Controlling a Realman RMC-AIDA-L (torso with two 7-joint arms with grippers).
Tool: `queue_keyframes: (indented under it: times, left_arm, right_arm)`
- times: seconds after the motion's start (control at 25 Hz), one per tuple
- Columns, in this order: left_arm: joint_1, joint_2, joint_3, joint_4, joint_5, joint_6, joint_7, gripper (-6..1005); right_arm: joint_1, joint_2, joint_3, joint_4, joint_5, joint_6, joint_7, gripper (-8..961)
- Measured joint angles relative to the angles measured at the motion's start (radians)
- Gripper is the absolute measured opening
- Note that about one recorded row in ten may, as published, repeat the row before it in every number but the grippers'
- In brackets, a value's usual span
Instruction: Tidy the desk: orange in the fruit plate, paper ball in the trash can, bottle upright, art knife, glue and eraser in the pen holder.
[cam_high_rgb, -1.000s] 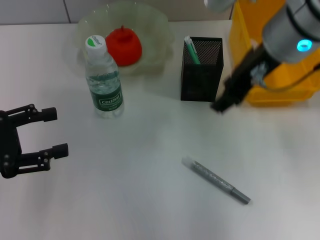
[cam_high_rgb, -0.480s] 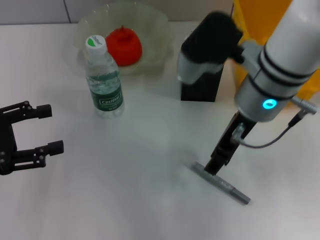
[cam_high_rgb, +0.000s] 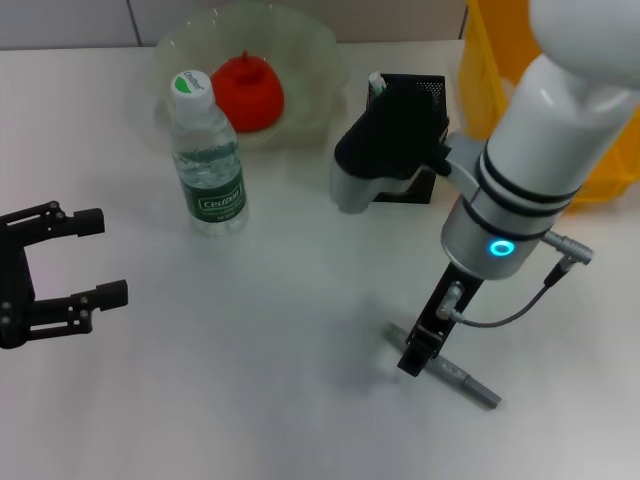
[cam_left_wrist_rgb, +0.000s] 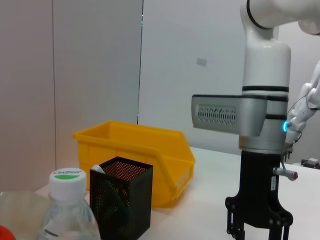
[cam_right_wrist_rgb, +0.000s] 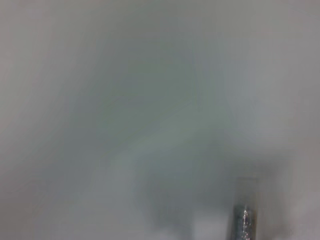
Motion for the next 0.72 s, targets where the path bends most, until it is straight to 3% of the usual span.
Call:
queue_keyframes:
  times: [0.24, 0.4, 0.72]
  left_arm:
    - [0.001, 0.003, -0.005, 0.000, 0.000, -0.001, 0.007, 808]
    - [0.004, 0.003, -0.006, 0.000, 0.000, -0.001, 0.008, 808]
    - [0.014, 0.003, -0.007, -0.005, 0.000, -0.005, 0.018, 808]
  right_arm:
    - [0.030, 0.001, -0.071, 0.062, 0.003, 0.035, 0.021, 515]
    - [0.031, 0.001, -0.073, 0.064, 0.003, 0.039, 0.024, 384]
    - [-0.034, -0.009, 0.018, -0.113, -0.022, -0.010, 0.016, 143]
